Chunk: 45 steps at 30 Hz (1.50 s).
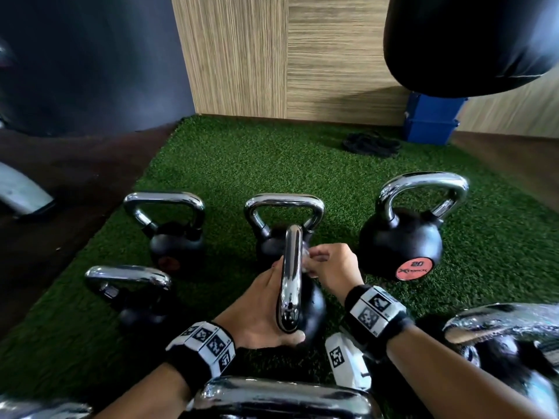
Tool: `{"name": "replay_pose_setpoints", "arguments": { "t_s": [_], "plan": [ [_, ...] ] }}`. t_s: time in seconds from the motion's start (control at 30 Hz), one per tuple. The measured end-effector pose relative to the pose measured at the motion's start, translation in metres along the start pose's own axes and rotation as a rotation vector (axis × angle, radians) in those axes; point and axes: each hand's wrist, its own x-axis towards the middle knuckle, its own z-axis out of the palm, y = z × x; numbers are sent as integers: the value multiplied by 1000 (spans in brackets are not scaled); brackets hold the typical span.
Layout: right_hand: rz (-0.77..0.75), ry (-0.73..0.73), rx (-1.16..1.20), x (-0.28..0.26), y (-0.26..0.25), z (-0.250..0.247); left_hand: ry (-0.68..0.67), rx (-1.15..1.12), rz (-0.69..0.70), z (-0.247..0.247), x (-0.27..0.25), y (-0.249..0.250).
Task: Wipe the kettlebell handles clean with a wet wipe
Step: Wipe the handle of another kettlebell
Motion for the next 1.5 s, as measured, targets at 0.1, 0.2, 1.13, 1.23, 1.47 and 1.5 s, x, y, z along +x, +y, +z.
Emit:
{"name": "replay_pose_setpoints", "arguments": {
  "t_s": [0.1, 0.2, 1.13, 1.23, 1.47, 1.5],
  "plan": [
    [-53, 69, 60, 7, -14, -3, -23, -36, -3, -5, 0, 4],
    [-180, 120, 80, 7, -25, -8, -55, 23, -11, -7, 0, 5],
    [-329, -290, 23, -51, -68, -41, -181, -191, 96, -25, 23, -12],
    [-266, -323, 141, -52, -65, -38, -186, -168, 95, -26, 26, -16],
    [-311, -357, -8, -59, -46, -26, -177, -161, -49, -22, 26, -27],
    [-317, -341, -13, -59, -44, -24, -176, -168, -71, -21, 26, -28]
  ]
}}
